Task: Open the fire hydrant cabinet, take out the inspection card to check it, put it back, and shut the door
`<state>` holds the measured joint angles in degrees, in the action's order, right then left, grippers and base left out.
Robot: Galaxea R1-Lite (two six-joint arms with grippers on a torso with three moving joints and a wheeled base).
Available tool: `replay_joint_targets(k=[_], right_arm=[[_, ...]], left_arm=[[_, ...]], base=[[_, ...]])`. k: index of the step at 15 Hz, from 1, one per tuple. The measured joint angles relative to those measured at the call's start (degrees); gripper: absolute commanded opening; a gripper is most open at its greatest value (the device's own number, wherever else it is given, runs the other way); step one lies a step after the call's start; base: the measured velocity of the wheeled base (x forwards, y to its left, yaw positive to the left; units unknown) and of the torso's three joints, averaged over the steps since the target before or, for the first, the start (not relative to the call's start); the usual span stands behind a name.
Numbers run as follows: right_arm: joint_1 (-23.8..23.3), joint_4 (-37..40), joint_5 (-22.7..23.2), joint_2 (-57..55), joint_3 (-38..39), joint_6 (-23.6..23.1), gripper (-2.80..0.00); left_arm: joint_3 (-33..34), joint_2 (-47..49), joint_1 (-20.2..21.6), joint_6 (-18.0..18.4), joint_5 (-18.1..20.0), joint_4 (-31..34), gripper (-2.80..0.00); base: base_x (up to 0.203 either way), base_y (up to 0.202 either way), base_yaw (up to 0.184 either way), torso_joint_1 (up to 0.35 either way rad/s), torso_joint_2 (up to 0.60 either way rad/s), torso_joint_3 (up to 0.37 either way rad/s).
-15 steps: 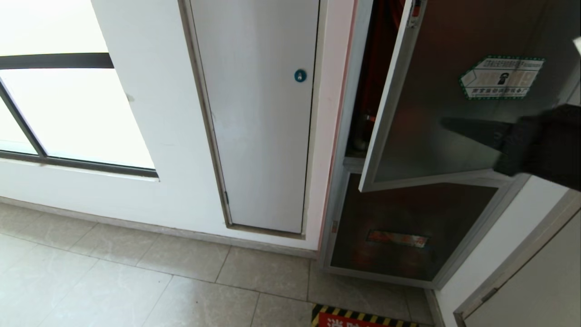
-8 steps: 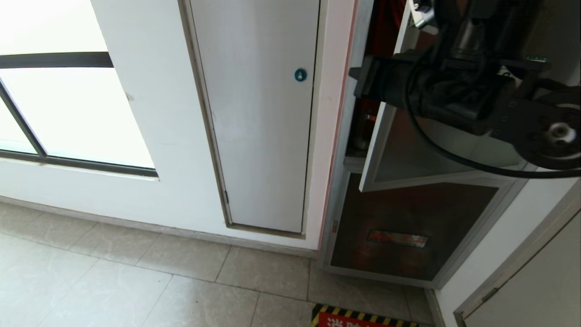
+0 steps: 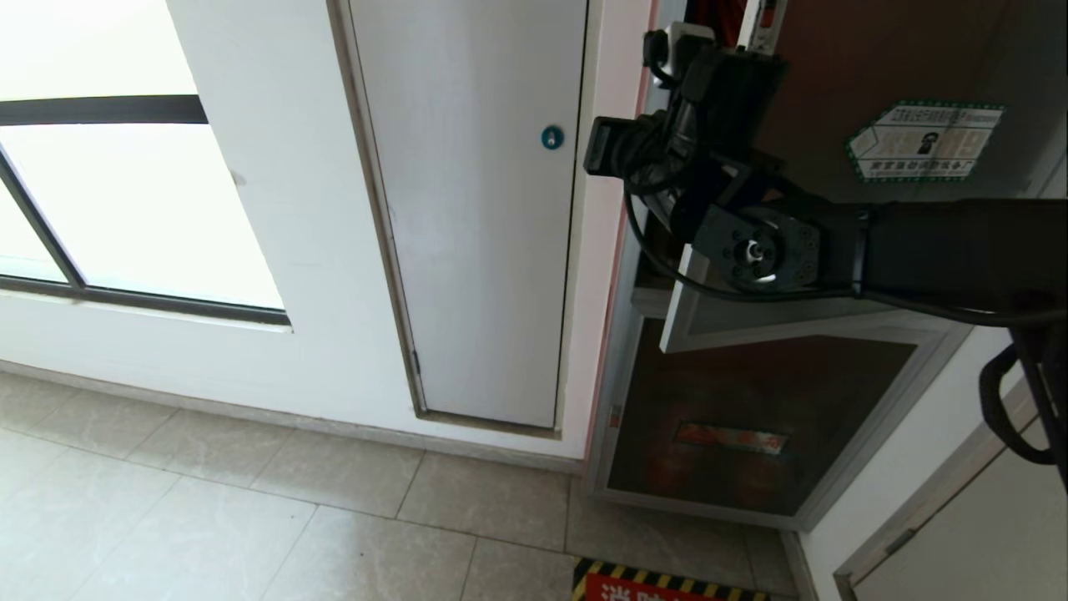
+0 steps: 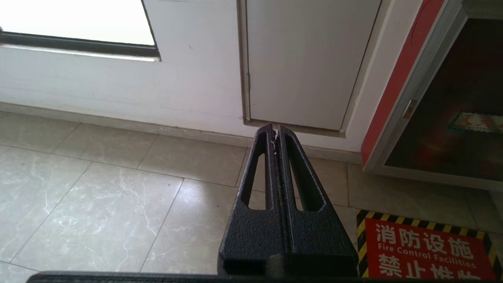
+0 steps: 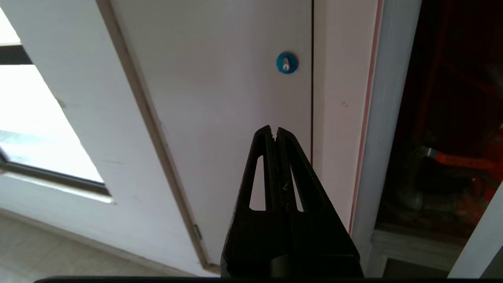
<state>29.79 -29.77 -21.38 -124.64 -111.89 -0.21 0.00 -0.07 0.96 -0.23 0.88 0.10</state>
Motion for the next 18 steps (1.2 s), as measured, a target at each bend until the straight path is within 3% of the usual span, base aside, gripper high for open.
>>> replay_joint_targets(k=[4, 10, 18], right_arm=[[-2.5, -14.7, -2.0, -6.3, -0.2, -10.0, -2.80], [-6.0, -15.9, -4.2, -9.4, -0.3, -10.4, -2.80], [-6.6, -15.9, -5.8, -10.7, -0.4, -10.3, -2.80]], left_arm=[[0.0, 0.0, 0.0, 0.0, 0.0, 0.0, -2.80], [0.0, 0.0, 0.0, 0.0, 0.0, 0.0, -2.80], [0.0, 0.0, 0.0, 0.0, 0.0, 0.0, -2.80]], base=[[0.000, 0.000, 0.000, 0.000, 0.00, 0.000], [0.000, 0.000, 0.000, 0.000, 0.00, 0.000], [0.000, 0.000, 0.000, 0.000, 0.00, 0.000]])
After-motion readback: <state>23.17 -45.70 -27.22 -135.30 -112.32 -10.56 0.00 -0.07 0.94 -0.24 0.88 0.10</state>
